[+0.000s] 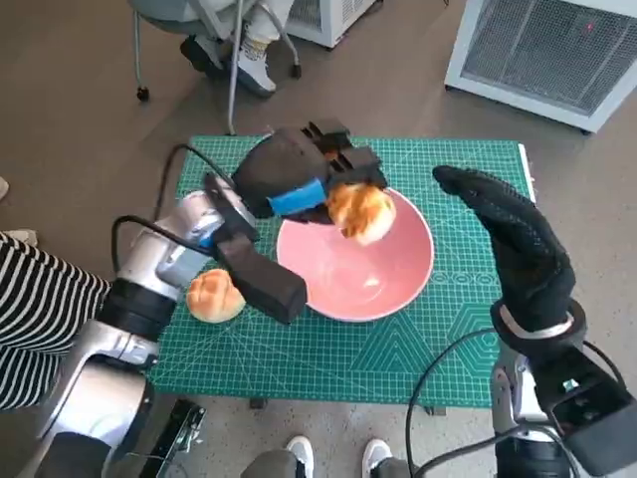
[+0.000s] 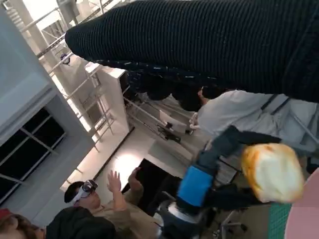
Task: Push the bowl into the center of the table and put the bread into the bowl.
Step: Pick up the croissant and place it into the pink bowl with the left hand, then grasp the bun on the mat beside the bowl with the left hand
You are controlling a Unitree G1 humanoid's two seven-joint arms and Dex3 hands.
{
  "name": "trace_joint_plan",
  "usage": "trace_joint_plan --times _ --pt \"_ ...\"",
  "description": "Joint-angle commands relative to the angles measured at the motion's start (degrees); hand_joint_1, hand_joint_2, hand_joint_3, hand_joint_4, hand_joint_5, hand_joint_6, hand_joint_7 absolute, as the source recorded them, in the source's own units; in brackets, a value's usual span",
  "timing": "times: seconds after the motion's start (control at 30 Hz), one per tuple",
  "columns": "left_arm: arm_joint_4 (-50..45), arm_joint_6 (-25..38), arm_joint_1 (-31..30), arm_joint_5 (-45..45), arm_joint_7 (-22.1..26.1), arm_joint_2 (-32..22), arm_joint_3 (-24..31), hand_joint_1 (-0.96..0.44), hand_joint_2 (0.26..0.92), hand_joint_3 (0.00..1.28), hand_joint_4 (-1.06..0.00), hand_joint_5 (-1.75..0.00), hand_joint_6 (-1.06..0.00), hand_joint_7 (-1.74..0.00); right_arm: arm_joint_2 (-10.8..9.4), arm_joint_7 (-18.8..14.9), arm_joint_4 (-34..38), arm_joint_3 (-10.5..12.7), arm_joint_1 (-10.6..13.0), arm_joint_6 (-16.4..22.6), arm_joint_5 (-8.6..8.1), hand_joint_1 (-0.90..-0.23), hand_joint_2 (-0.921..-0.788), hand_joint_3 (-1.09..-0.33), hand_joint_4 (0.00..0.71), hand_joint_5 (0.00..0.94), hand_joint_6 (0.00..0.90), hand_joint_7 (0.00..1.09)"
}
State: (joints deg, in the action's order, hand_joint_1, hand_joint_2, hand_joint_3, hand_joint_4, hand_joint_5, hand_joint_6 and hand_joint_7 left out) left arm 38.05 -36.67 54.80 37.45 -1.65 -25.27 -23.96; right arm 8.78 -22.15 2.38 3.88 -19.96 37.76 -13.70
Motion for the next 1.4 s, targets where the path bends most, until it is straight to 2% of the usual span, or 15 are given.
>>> trace_joint_plan --times 0.03,0.07,0.13,0.27,0.4,0.57,0.73,1.03,1.2,1.4 --pt "2.04 5.75 0.74 -4.15 16.56 0.94 -1.65 -0.22 0.787 0.02 -0.26 -0.25 -0.30 -0.33 0.16 0.79 -1.10 0.29 1.84 -1.48 -0.13 -0.709 -0.921 -0.699 0.131 0.004 0.001 0.45" --pt "1.89 6.15 0.89 -4.08 17.65 0.64 -1.68 -0.27 0.778 0.01 -0.18 -0.16 -0.25 -0.22 0.17 0.84 -1.28 0.34 1.94 -1.59 -0.15 -0.712 -0.921 -0.699 0.132 0.004 0.002 0.45" --pt "1.37 6.61 0.95 -4.15 19.02 0.24 -1.46 -0.33 0.770 0.01 -0.10 -0.08 -0.20 -0.12 0.17 0.91 -1.53 0.40 2.09 -1.74 -0.18 -0.715 -0.921 -0.699 0.132 0.004 0.002 0.45" --pt "0.93 6.40 0.39 -5.70 20.79 -0.04 0.09 -0.46 0.772 0.01 -0.04 -0.02 -0.16 -0.04 0.01 1.30 -2.31 0.35 2.42 -2.25 0.08 -0.718 -0.921 -0.698 0.132 0.004 0.002 0.45" --pt "0.18 7.12 -0.20 -8.93 24.50 -0.56 1.94 -0.52 0.777 0.01 -0.03 -0.01 -0.16 -0.02 -0.19 1.72 -2.88 0.23 2.64 -2.71 0.35 -0.715 -0.921 -0.695 0.131 0.002 0.003 0.45" --pt "-1.80 6.76 -1.26 -14.31 30.66 -3.56 4.81 -0.51 0.772 0.00 0.00 0.00 -0.16 -0.01 -0.46 2.15 -3.18 0.06 2.78 -3.04 0.66 -0.713 -0.921 -0.689 0.131 0.002 0.007 0.45" --pt "-4.59 5.83 -3.42 -18.07 33.75 -7.32 7.75 -0.49 0.767 0.00 0.00 0.00 -0.16 -0.01 -0.59 2.44 -3.41 -0.04 3.01 -3.14 0.81 -0.708 -0.921 -0.686 0.131 0.002 0.009 0.46" --pt "-13.24 8.00 -10.88 -26.84 41.37 -15.64 14.70 -0.46 0.766 0.00 0.00 0.00 -0.17 -0.01 -0.69 2.51 -3.41 0.06 3.63 -2.79 0.50 -0.698 -0.921 -0.685 0.130 0.001 0.009 0.46" --pt "-17.16 10.08 -15.45 -28.23 43.80 -19.96 17.27 -0.49 0.766 0.00 0.00 0.00 -0.19 -0.02 -0.75 2.59 -3.48 0.09 3.87 -2.68 0.38 -0.698 -0.921 -0.685 0.130 0.001 0.008 0.46" --pt "-20.86 13.32 -20.57 -29.46 47.72 -24.60 19.44 -0.46 0.746 0.00 -0.01 0.00 -0.20 -0.03 -0.69 2.64 -3.77 0.21 3.97 -2.90 0.05 -0.697 -0.921 -0.686 0.130 0.001 0.009 0.46"
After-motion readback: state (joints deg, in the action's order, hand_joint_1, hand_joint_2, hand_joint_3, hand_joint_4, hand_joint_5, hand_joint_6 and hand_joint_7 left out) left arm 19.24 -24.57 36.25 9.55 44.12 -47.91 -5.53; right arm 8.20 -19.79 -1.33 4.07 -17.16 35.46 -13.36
